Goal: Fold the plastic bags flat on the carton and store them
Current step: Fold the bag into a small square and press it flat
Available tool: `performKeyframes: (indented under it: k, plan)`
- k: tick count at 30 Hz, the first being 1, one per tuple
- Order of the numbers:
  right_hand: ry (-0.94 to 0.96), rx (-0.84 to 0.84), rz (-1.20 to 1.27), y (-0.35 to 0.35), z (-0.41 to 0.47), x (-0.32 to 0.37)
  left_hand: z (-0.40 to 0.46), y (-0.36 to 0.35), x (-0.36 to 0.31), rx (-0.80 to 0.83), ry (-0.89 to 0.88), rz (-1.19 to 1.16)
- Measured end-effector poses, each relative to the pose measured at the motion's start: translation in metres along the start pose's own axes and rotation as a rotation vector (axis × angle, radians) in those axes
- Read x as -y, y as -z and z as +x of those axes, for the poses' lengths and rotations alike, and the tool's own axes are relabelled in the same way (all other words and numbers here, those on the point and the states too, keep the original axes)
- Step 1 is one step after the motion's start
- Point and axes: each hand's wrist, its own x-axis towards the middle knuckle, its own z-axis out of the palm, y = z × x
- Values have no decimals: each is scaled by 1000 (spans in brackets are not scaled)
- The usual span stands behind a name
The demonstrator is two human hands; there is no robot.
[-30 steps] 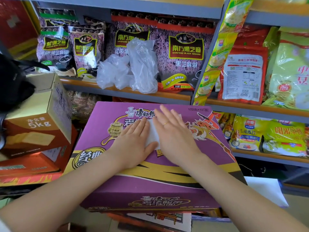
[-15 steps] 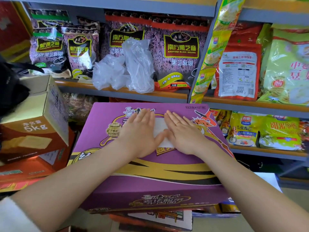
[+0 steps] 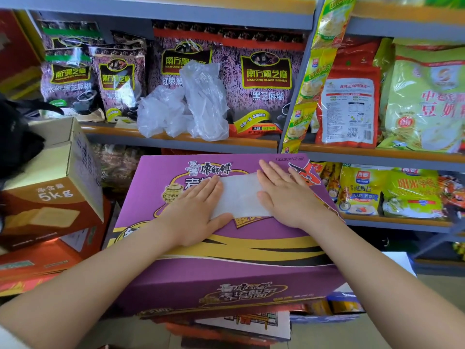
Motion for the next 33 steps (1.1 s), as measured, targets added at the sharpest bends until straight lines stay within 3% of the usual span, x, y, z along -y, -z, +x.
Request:
performKeyframes:
  k: [2,4,12,14,16,21,25,30,33]
  plan:
    - [122,-72,-18,3,-8,12,-1,2,1,10,-17,13]
    - [255,0,25,7,-15,25,2,7,2,12,-33,6]
    - [221,3,-150,21,-12,16,7,24,2,-9,-90,97]
    - [156,-25,3,19,-9,9,8,27,-4,-17,-82,71]
    - [94,-156,254,16,-8,1,5,27,-7,-40,-75,-37]
    - [-22,-338,894,12,-30,-26,9,21,-30,-415,-99,-154]
    - [-48,-364,1380,13,-55,-72,28,22,-93,-492,-80,-219]
    - [-90,-255,1502,2,-86,-170,69,22,-208,-594,-125,-265]
    - [-177,-166,1542,-10,-106,-234,100,11,-270,-573,-51,-331]
